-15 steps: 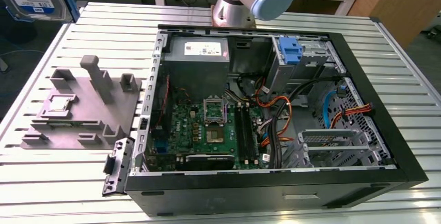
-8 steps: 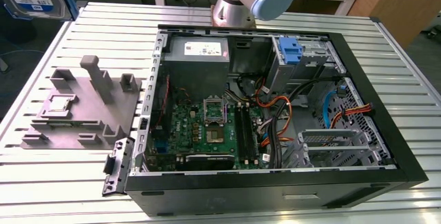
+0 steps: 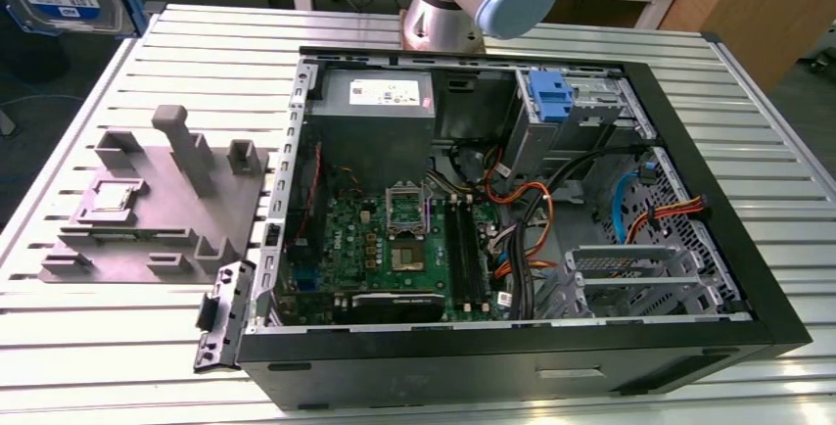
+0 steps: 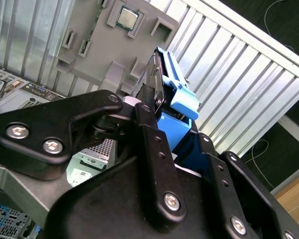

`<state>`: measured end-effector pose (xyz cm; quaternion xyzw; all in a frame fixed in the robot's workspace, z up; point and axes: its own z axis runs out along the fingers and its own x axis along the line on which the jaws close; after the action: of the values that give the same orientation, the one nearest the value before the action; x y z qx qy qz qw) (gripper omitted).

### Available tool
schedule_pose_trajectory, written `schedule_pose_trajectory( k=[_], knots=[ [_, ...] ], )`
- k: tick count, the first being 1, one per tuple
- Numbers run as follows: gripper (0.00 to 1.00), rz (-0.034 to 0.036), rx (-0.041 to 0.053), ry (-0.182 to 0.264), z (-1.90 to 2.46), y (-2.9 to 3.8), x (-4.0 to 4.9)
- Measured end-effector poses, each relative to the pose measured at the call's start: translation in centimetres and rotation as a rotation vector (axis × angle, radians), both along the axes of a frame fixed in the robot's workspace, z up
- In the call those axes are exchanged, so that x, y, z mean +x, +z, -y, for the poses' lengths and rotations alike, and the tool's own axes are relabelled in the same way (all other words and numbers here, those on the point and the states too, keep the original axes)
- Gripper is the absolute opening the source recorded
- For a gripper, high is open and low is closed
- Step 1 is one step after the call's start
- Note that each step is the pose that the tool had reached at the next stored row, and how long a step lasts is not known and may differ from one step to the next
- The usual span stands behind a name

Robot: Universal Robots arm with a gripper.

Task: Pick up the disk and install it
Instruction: 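Pick up the disk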

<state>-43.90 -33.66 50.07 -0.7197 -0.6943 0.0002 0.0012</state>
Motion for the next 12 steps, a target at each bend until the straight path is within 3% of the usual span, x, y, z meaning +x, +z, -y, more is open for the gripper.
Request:
schedule_pose_trajectory(
  k=[6,12],
  knots=[
    [0.37,-0.0002,-0.0001,0.000,0.01,0.01,0.52],
    [0.37,-0.0003,-0.0001,0.000,0.01,0.58,0.55]
  ],
)
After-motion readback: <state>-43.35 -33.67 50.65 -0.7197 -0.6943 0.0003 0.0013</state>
